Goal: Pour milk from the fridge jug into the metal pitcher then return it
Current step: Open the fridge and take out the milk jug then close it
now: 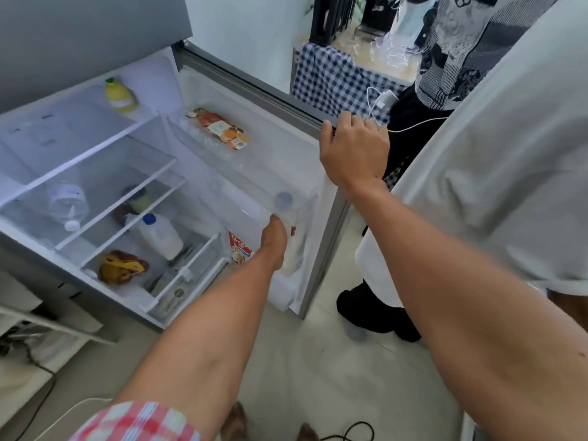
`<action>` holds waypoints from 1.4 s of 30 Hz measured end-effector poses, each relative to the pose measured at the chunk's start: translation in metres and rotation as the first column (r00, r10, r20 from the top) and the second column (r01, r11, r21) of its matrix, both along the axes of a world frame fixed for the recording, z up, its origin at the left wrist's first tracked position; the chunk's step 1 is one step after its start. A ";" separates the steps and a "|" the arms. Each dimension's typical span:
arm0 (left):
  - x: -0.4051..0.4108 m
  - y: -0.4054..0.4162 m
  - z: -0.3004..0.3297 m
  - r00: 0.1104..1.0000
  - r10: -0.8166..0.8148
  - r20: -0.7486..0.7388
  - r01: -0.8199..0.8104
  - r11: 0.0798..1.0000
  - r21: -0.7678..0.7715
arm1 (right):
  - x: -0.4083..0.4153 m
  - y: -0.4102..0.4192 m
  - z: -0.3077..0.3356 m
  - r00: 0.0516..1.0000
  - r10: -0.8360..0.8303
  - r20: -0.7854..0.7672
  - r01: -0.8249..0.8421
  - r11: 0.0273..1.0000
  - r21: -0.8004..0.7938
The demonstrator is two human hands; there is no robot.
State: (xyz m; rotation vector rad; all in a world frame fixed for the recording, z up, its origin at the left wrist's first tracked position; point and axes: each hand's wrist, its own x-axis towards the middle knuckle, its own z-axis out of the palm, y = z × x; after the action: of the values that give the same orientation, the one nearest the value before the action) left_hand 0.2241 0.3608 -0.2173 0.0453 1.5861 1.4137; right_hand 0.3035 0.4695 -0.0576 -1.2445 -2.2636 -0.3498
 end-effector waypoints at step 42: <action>-0.060 -0.221 0.130 0.607 0.573 -0.551 -0.617 0.777 0.128 | -0.028 -0.163 0.012 0.944 0.327 -0.044 -0.330 0.935 -0.127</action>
State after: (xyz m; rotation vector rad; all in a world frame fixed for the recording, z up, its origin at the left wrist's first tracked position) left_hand 0.1637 0.1400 -0.0872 -0.1439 2.2956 1.9842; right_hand 0.2754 0.3069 -0.0460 -0.8987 -2.4552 -0.0609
